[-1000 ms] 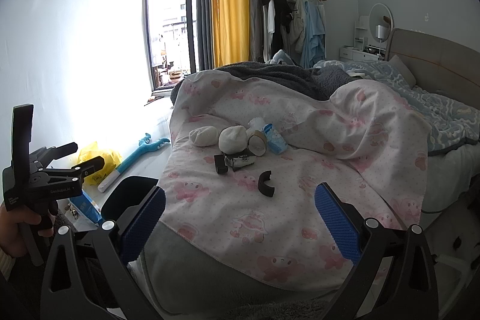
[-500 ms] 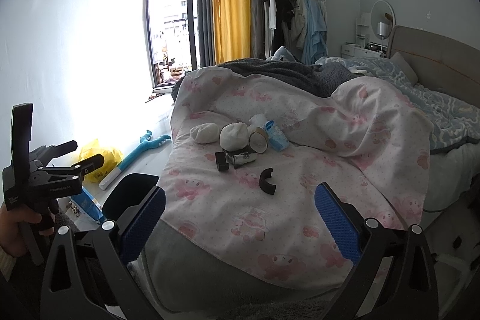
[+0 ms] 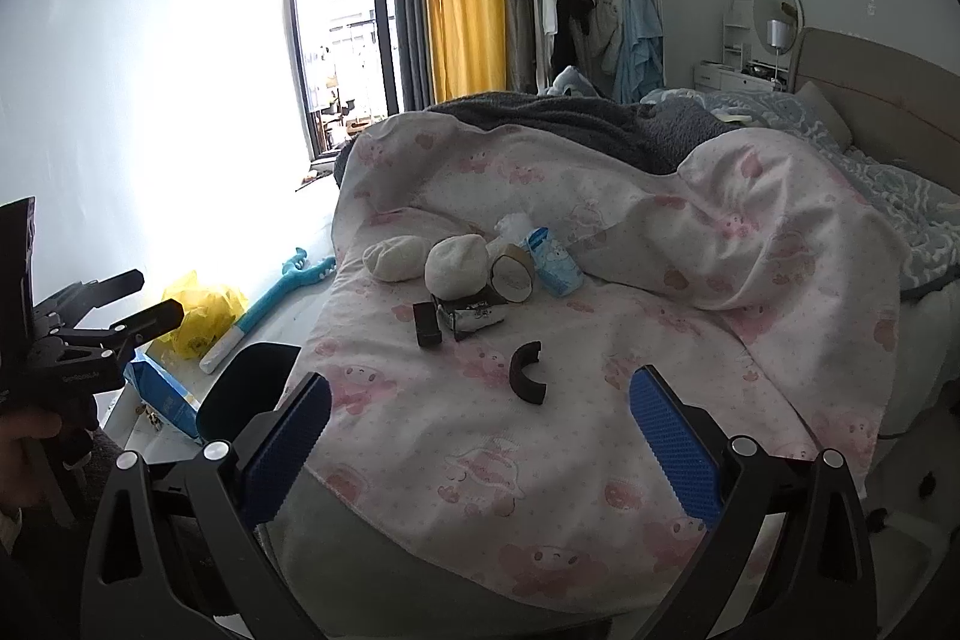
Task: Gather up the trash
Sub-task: 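Reach the right gripper to the black curved plastic piece and grasp it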
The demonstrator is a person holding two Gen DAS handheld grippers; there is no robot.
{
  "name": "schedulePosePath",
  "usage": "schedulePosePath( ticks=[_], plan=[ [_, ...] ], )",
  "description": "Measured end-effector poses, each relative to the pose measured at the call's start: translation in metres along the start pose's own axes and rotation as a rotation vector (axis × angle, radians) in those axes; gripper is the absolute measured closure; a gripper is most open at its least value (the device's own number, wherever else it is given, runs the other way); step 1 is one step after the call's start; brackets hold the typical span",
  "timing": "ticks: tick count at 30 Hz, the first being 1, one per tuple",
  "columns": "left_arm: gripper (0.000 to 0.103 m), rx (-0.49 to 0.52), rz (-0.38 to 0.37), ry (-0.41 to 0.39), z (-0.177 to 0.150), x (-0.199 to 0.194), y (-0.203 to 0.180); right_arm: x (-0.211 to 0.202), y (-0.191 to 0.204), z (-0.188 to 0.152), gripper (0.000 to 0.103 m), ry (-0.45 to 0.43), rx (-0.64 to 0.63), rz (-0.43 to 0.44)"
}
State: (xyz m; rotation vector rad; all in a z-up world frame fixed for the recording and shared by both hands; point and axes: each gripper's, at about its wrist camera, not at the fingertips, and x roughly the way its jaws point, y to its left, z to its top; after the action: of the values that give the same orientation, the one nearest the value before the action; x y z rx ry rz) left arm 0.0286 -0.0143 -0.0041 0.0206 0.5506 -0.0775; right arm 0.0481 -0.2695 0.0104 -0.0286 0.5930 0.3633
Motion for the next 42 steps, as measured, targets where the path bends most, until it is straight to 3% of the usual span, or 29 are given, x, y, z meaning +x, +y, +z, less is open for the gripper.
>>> schedulePosePath(
  ticks=[7, 11, 16, 18, 21, 32, 35, 38, 42],
  plan=[
    [0.004, -0.007, -0.076, 0.055, 0.005, 0.03, -0.005, 0.049, -0.005, 0.003, 0.004, 0.055, -0.049, 0.028],
    [0.005, 0.026, -0.154, 0.072, 0.012, 0.048, -0.009, 0.07, -0.011, 0.002, 0.015, 0.069, -0.016, 0.066],
    [0.006, 0.059, -0.165, 0.093, 0.019, 0.075, -0.011, 0.098, -0.02, 0.002, 0.031, 0.103, -0.006, 0.069],
    [0.007, 0.063, -0.13, 0.087, 0.02, 0.084, -0.01, 0.112, -0.024, 0.002, 0.034, 0.113, 0.022, 0.08],
    [0.014, 0.006, -0.137, 0.109, 0.022, 0.098, -0.003, 0.128, -0.026, 0.002, 0.041, 0.129, 0.024, 0.07],
    [0.014, -0.031, -0.184, 0.145, 0.036, 0.132, 0.006, 0.17, -0.034, -0.007, 0.062, 0.205, 0.016, 0.012],
    [0.016, -0.029, -0.2, 0.167, 0.038, 0.145, 0.006, 0.175, -0.033, -0.004, 0.079, 0.214, 0.021, -0.002],
    [0.025, -0.007, -0.2, 0.184, 0.039, 0.157, 0.005, 0.177, -0.029, 0.001, 0.08, 0.214, 0.027, -0.004],
    [0.029, 0.005, -0.207, 0.19, 0.042, 0.169, 0.002, 0.171, -0.025, 0.009, 0.08, 0.184, 0.026, 0.001]
  ],
)
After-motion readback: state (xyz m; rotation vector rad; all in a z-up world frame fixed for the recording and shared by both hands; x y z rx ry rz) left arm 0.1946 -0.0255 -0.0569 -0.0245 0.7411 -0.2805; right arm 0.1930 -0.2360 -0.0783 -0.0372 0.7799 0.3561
